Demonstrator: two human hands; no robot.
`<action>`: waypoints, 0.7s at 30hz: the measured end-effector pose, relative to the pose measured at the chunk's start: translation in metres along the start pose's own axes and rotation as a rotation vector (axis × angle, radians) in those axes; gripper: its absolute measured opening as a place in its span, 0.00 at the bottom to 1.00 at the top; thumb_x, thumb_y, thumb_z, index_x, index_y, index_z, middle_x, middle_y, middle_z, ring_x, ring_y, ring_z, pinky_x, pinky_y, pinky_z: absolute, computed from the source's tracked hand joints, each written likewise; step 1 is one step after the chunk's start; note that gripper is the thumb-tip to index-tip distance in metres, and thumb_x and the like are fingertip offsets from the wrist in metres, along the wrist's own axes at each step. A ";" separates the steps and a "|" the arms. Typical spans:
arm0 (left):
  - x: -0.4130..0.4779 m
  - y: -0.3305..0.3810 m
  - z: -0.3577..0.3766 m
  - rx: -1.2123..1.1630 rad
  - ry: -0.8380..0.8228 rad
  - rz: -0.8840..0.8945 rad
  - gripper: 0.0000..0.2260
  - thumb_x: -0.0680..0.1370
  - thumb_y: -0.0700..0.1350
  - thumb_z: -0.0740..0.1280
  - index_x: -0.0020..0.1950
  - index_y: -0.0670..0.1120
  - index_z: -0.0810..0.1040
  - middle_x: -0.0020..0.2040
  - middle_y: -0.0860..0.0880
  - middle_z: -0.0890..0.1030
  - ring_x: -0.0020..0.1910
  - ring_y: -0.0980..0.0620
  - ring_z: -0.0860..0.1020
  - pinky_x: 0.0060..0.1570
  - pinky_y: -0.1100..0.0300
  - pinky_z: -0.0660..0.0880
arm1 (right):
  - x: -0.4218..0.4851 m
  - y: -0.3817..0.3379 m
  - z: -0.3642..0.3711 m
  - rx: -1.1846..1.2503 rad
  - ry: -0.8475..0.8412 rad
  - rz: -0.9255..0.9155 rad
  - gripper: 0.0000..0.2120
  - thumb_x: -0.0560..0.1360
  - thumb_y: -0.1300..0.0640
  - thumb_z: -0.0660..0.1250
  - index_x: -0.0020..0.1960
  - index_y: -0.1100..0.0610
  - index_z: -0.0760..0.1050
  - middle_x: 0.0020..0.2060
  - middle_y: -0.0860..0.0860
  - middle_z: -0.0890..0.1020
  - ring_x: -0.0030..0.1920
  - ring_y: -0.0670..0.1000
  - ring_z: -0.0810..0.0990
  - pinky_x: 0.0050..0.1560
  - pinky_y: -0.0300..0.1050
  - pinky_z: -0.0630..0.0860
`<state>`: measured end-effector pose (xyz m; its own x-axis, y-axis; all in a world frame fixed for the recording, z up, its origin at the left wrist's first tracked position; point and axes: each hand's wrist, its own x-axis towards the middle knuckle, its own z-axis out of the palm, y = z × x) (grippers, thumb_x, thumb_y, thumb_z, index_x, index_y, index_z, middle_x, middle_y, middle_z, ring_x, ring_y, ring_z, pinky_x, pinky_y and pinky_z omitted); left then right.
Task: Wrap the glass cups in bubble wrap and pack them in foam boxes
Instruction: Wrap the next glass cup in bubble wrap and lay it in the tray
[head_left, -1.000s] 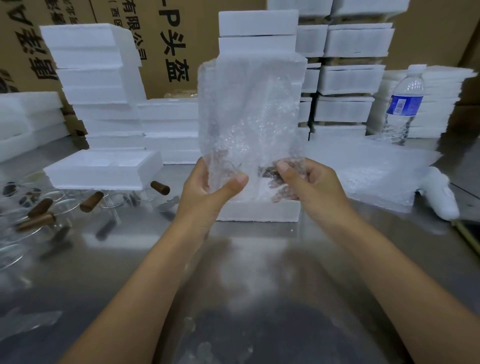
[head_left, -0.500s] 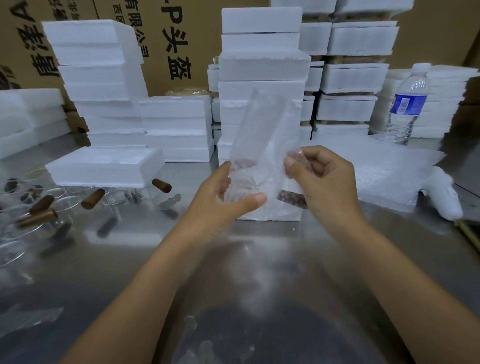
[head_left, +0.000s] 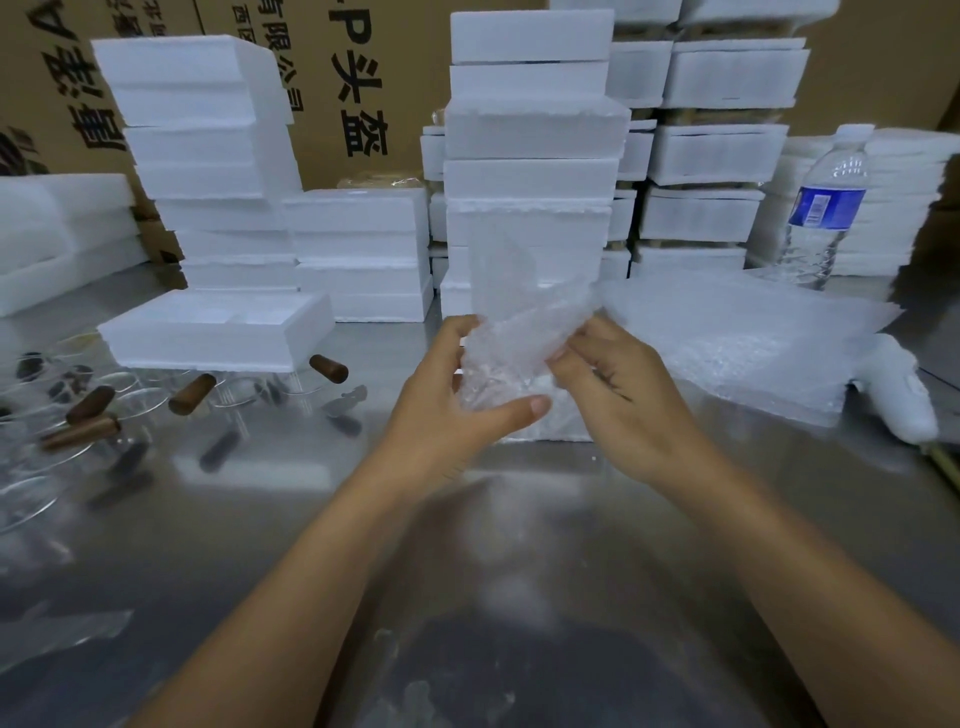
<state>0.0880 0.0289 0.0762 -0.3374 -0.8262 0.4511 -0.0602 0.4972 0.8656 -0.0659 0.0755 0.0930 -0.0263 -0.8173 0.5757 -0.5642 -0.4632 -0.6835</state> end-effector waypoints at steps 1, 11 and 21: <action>-0.001 0.002 0.000 0.007 -0.005 0.002 0.27 0.63 0.51 0.76 0.57 0.63 0.69 0.52 0.59 0.79 0.49 0.64 0.78 0.44 0.72 0.73 | 0.000 0.000 0.000 -0.007 -0.011 0.011 0.13 0.78 0.53 0.56 0.49 0.47 0.80 0.54 0.44 0.78 0.57 0.43 0.75 0.56 0.39 0.71; -0.007 0.013 0.004 0.138 -0.058 0.043 0.17 0.64 0.51 0.74 0.51 0.60 0.75 0.53 0.53 0.77 0.51 0.58 0.78 0.54 0.59 0.75 | 0.000 0.003 0.002 0.061 0.182 0.105 0.10 0.70 0.57 0.65 0.36 0.42 0.73 0.37 0.38 0.78 0.40 0.31 0.75 0.40 0.23 0.67; -0.005 0.005 0.003 0.208 0.002 0.010 0.20 0.65 0.56 0.75 0.55 0.61 0.77 0.54 0.54 0.75 0.51 0.67 0.74 0.46 0.74 0.71 | -0.006 -0.002 0.010 -0.304 0.389 -0.379 0.13 0.75 0.52 0.62 0.47 0.61 0.80 0.41 0.48 0.82 0.44 0.48 0.78 0.47 0.44 0.73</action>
<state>0.0865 0.0362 0.0782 -0.3373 -0.8214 0.4599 -0.2499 0.5492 0.7975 -0.0557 0.0782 0.0864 -0.0445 -0.4036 0.9139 -0.8016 -0.5315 -0.2737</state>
